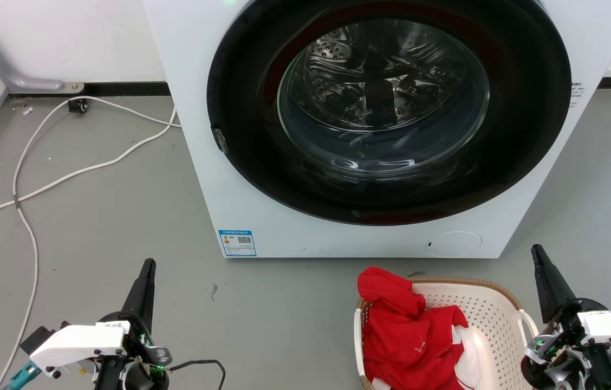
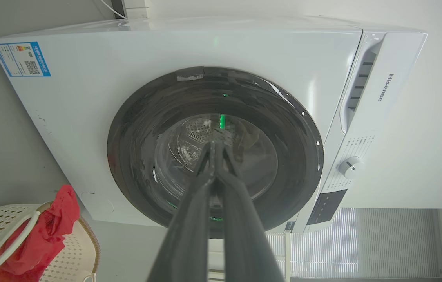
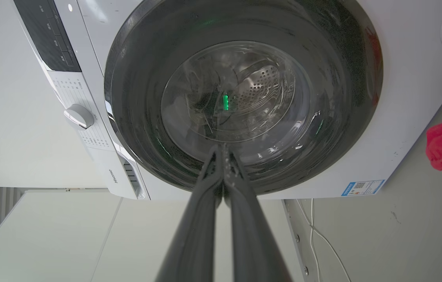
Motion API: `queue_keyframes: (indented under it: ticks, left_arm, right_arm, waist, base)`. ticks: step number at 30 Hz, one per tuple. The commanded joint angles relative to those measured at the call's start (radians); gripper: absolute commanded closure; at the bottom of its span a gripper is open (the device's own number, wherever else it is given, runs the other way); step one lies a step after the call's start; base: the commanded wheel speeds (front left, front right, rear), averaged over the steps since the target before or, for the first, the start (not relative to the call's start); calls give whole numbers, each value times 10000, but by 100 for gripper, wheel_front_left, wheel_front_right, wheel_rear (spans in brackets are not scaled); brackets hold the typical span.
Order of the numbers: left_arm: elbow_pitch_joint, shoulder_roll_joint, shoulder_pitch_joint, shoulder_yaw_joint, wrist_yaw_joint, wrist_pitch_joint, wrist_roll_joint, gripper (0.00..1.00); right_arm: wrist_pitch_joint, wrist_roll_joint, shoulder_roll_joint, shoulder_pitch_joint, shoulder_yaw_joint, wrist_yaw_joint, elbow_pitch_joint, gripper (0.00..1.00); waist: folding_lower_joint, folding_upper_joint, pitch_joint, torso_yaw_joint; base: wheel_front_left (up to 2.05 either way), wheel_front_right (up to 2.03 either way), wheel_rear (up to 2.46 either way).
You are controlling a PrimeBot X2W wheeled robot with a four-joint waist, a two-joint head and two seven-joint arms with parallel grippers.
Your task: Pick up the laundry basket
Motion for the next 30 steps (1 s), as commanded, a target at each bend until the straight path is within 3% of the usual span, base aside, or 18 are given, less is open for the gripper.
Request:
queue_keyframes:
  ticks: [1, 13, 14, 25, 30]
  left_arm:
    - [4, -7, -97, 47, -33, 27, 59, 100]
    - [4, -10, -98, 52, -33, 32, 63, 100]
    - [15, -4, 4, 2, 0, 0, 2, 0]
    - [-106, -11, -17, -342, -2, -510, 161, 0]
    - [-359, -11, -79, -331, -4, -792, 1151, 0]
  right_arm:
    - [24, -7, 54, -112, -10, 26, 19, 100]
    - [28, -13, 55, -113, -15, 26, 18, 100]
    - [1, 0, 4, 3, -4, 0, 13, 0]
    - [-511, -183, 9, 65, 310, 0, -262, 0]
    - [-793, -1099, 11, 83, 334, 2, -421, 0]
  waist:
    - [0, 0, 0, 0]
    - [0, 0, 0, 0]
    - [0, 0, 0, 0]
    - [0, 0, 20, 2]
    - [0, 0, 34, 0]
  base:
    - [0, 0, 0]
    - [0, 0, 0]
    - [0, 0, 0]
    - [0, 0, 0]
    - [0, 0, 0]
